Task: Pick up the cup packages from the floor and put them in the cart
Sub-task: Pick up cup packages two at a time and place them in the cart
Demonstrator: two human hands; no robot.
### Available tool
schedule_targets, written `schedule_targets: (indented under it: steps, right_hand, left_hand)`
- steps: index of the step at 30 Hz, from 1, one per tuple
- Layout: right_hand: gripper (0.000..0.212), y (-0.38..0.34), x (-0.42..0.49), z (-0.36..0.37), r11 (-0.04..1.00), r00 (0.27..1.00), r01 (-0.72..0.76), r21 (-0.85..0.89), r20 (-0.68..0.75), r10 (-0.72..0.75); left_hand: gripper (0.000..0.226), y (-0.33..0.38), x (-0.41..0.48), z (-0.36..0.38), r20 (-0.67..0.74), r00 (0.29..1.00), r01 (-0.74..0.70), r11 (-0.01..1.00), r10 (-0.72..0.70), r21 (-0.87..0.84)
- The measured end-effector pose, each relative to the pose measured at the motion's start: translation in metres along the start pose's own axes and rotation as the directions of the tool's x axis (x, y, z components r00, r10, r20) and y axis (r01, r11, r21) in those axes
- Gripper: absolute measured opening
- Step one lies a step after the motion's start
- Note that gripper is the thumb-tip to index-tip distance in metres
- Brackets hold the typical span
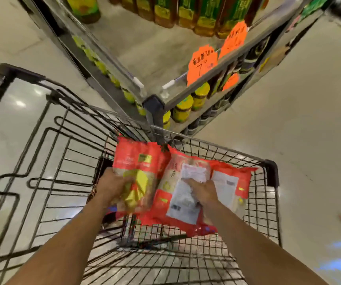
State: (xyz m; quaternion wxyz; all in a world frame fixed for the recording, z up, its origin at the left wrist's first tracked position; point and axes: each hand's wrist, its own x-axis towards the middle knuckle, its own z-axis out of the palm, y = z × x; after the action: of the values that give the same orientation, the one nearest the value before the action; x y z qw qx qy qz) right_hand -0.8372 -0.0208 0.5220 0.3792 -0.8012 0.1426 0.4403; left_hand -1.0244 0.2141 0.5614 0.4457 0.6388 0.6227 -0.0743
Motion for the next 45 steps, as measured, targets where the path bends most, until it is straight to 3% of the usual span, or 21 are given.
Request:
schedule_targets:
  steps: [2, 4, 5, 7, 8, 9, 11, 14, 17, 21, 24, 27, 34, 38, 45]
  right_hand:
    - [0.096, 0.007, 0.016, 0.002, 1.000, 0.999, 0.013, -0.023, -0.032, -0.014]
    - [0.111, -0.002, 0.008, 0.001, 0.999, 0.995, 0.046, -0.020, -0.087, -0.047]
    - [0.102, -0.012, -0.007, -0.002, 0.996, 0.992, 0.086, -0.006, -0.089, -0.086]
    - [0.050, -0.018, -0.028, -0.008, 0.990, 0.988, 0.140, -0.037, -0.055, -0.142]
    - [0.035, -0.019, -0.037, -0.013, 0.980, 0.979, 0.199, -0.024, -0.035, -0.200]
    - [0.034, -0.017, -0.042, -0.019, 0.966, 0.966, 0.257, -0.037, -0.015, -0.257]
    - [0.056, -0.009, -0.050, -0.033, 0.937, 0.944, 0.326, -0.125, -0.006, -0.329]
    - [0.077, -0.005, -0.074, -0.070, 0.807, 0.886, 0.439, -0.396, 0.043, -0.462]
    - [0.078, -0.017, -0.131, -0.125, 0.551, 0.763, 0.501, -0.667, 0.040, -0.645]
    - [0.082, 0.008, -0.187, -0.221, 0.468, 0.625, 0.485, -0.739, -0.082, -0.776]
    - [0.077, 0.054, -0.224, -0.307, 0.488, 0.571, 0.410, -0.771, -0.200, -0.796]
    - [0.077, 0.116, -0.254, -0.395, 0.577, 0.540, 0.317, -0.753, -0.358, -0.762]
    - [0.079, 0.267, -0.304, -0.572, 0.810, 0.501, 0.124, -0.573, -0.669, -0.549]
    - [0.081, 0.324, -0.310, -0.629, 0.874, 0.469, 0.010, -0.487, -0.769, -0.434]
    - [0.080, 0.347, -0.279, -0.698, 0.908, 0.504, -0.067, -0.413, -0.799, -0.326]
  left_hand:
    - [0.066, 0.001, -0.001, 0.004, -0.007, 1.000, -0.027, 1.000, 0.027, -0.007]
    - [0.059, 0.005, -0.003, 0.006, -0.005, 0.994, -0.109, 0.992, 0.110, 0.064]
    - [0.055, 0.008, -0.003, 0.007, -0.009, 0.987, -0.157, 0.983, 0.158, 0.093]
    - [0.044, 0.013, -0.005, 0.006, 0.006, 0.974, -0.223, 0.962, 0.225, 0.158]
    - [0.041, 0.016, -0.009, 0.005, 0.023, 0.968, -0.250, 0.946, 0.251, 0.206]
    - [0.042, 0.017, -0.011, 0.004, 0.030, 0.958, -0.284, 0.926, 0.286, 0.249]
    - [0.050, 0.023, -0.025, 0.003, 0.071, 0.926, -0.371, 0.856, 0.371, 0.360]
    - [0.070, 0.051, -0.068, 0.017, 0.132, 0.818, -0.519, 0.619, 0.560, 0.589]
    - [0.075, 0.101, -0.133, 0.047, 0.233, 0.663, -0.648, 0.389, 0.712, 0.655]
    - [0.074, 0.167, -0.247, 0.113, 0.369, 0.400, -0.735, 0.054, 0.839, 0.676]
    - [0.073, 0.204, -0.351, 0.173, 0.451, 0.238, -0.744, -0.137, 0.860, 0.654]
    - [0.075, 0.226, -0.443, 0.242, 0.504, 0.071, -0.745, -0.290, 0.861, 0.601]
    - [0.074, 0.244, -0.625, 0.397, 0.608, -0.240, -0.695, -0.571, 0.757, 0.437]
    - [0.075, 0.247, -0.688, 0.461, 0.652, -0.309, -0.662, -0.649, 0.692, 0.375]
    - [0.071, 0.276, -0.720, 0.547, 0.714, -0.309, -0.666, -0.678, 0.629, 0.310]
